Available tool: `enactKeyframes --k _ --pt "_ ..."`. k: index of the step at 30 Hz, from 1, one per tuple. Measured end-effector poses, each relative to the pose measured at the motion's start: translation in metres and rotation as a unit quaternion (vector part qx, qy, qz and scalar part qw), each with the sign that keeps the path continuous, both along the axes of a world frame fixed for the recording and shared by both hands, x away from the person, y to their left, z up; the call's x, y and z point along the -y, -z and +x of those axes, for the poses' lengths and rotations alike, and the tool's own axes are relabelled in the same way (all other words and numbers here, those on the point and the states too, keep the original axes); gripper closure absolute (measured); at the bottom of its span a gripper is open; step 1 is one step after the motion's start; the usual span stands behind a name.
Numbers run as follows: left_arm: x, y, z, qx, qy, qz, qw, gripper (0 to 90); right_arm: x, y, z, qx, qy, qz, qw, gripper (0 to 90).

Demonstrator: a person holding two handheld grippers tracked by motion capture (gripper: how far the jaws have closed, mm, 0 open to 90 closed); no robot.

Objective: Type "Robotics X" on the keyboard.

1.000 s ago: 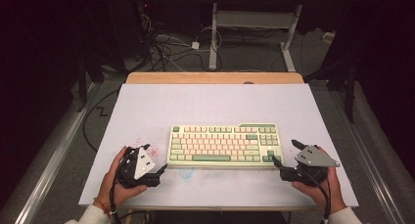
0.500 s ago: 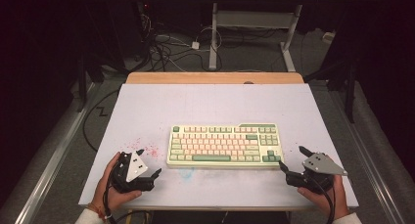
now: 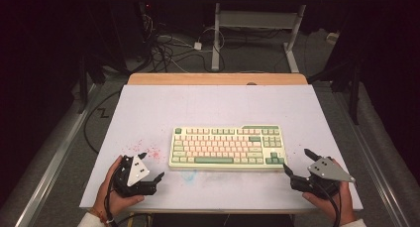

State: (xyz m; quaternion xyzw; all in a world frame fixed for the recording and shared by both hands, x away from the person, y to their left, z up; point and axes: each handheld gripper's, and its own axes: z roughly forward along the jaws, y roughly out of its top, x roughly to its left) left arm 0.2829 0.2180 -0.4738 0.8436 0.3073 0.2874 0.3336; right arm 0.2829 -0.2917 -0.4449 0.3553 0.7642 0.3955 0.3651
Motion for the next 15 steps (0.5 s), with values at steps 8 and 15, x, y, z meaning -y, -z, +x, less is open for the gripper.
enactKeyframes --k 8,15 --pt "0.0028 -0.0022 -0.0003 0.003 -0.002 -0.008 1.0 15.4 0.0004 0.0004 0.0 -0.002 -0.003 0.001 1.0 19.0" --pt "0.0026 -0.0017 0.0007 0.002 -0.003 -0.007 1.0 15.3 0.001 -0.0008 -0.0001 0.003 0.0 -0.003 1.0 18.8"
